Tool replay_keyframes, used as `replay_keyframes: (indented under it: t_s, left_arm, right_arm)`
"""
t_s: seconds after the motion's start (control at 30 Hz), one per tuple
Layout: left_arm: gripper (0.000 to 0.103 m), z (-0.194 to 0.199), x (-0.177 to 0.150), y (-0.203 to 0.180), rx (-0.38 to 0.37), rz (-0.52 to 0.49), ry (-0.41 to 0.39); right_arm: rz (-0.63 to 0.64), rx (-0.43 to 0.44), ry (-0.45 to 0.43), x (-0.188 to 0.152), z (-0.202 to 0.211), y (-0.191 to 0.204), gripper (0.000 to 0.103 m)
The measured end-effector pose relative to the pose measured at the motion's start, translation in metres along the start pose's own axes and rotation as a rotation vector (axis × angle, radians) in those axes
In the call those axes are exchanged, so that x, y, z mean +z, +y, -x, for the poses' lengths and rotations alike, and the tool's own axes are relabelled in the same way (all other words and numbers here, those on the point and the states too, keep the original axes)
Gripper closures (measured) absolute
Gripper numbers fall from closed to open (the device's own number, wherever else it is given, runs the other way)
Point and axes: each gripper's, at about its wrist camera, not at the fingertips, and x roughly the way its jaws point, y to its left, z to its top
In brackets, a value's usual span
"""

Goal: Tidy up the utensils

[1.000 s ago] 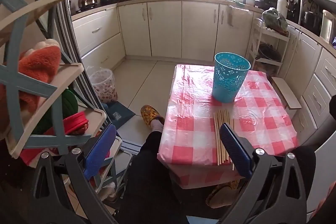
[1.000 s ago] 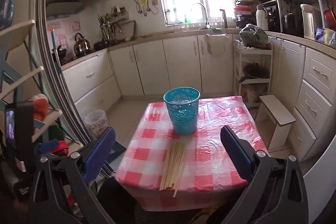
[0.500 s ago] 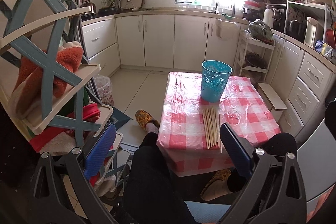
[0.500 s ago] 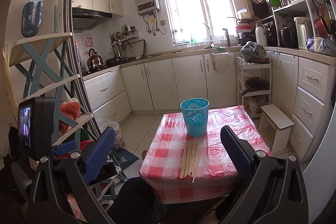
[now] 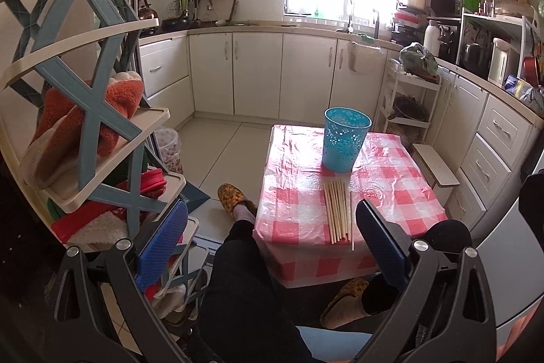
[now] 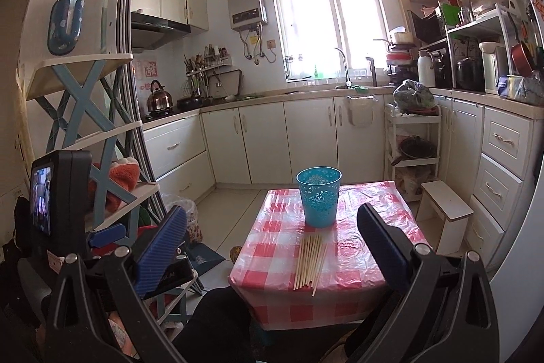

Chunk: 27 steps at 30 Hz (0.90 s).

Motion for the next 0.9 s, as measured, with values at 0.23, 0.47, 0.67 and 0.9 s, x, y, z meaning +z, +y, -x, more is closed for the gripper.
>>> replay_keyframes:
  t_s: [0.23,0.47,0.67,0.9]
  left_arm:
    - [0.008,0.0021,-0.0012,-0.0013,0.001,0.001,-0.005]
    - [0.008,0.0044,-0.0035,-0.0008,-0.005,-0.003,-0.011]
    - [0.008,0.0067,-0.0049,-0.0011,-0.016,-0.006,-0.018]
    - [0.008,0.0094,-0.0062,-0.0016,-0.019,-0.009,-0.027]
  right_arm:
    - [0.002,0.003,0.001,0.001,0.0025,0.0023,0.007]
    - [0.002,0.003,0.001,0.0016,0.0027,0.0039,0.007]
    - [0.001,0.003,0.003,0.0022,0.0023,0.0034,0.007]
    - [0.004,0.004,-0.002,0.0024,0.0039,0.0063,0.007]
